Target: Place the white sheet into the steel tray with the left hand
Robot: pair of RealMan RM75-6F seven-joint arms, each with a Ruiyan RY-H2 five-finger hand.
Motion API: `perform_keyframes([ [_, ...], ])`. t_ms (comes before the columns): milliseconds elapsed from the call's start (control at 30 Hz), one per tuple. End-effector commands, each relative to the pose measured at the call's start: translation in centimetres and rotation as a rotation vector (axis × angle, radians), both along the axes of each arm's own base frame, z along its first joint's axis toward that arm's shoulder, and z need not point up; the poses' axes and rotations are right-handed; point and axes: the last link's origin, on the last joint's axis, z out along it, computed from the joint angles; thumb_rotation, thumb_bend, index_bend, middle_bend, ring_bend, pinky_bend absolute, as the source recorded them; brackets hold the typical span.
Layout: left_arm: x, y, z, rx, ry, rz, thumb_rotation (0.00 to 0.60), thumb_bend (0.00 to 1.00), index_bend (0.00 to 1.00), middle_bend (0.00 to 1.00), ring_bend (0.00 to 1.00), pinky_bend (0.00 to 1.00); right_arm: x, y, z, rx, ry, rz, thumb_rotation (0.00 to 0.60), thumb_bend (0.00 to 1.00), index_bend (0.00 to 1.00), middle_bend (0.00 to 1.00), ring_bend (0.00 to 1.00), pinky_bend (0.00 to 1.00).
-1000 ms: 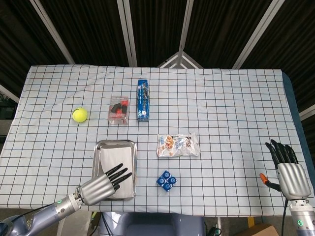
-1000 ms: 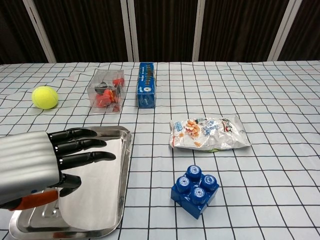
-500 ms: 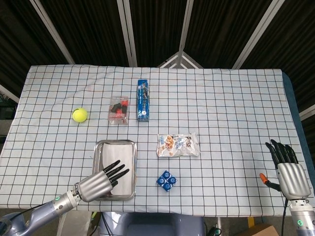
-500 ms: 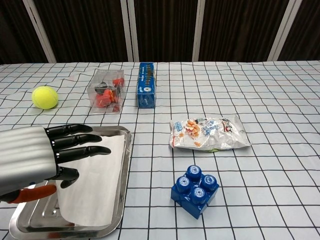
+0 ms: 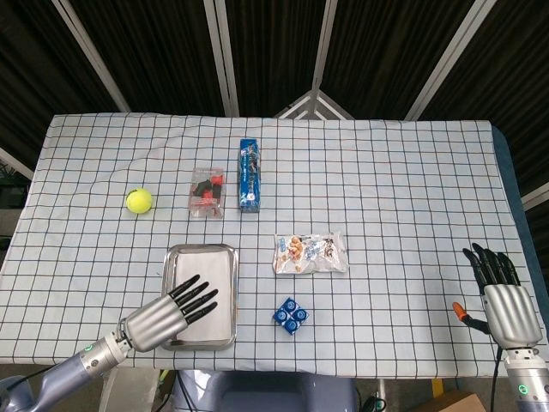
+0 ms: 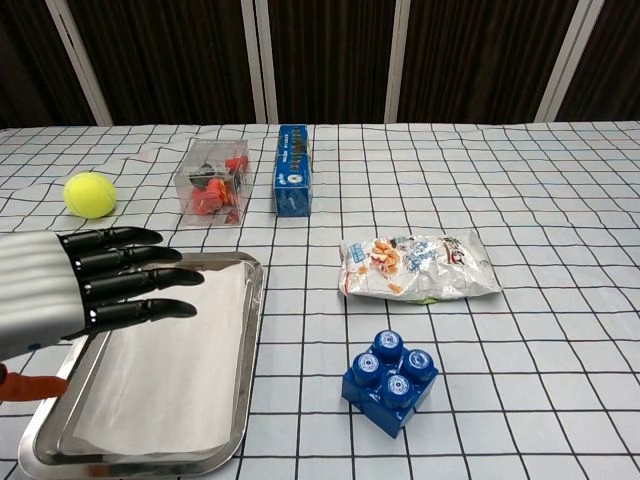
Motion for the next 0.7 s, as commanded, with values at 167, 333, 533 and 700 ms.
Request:
perform_keyframes([
  [167,-0.9,-0.4,1.7,0.02,-0.104,0.145,0.6,0.01,0.0,0.0,0.0,0.0,0.0,0.0,-0.1,0.003,0.003,-0.001,0.6,0.31,0.0,0.0,0.0,0.0],
  [333,-1.9,-1.1,3.2,0.075,-0.199,0.262,0.6,0.01,0.0,0.0,0.0,0.0,0.0,0.0,0.0,-0.002,0.006,0.001,0.6,0.31,0.0,0.0,0.0,0.0],
  [533,-3.9,-2.4,6.0,0.254,-0.375,0.459,0.6,0.01,0.0,0.0,0.0,0.0,0.1,0.0,-0.1,-0.003,0.018,0.012,0.6,0.31,0.0,0.0,0.0,0.0],
  [700,-5.6,-3.4,8.9,0.448,-0.457,0.526,0.6,0.01,0.0,0.0,0.0,0.0,0.2,0.0,-0.1,-0.013,0.039,0.039,0.6,0.31,0.0,0.0,0.0,0.0],
])
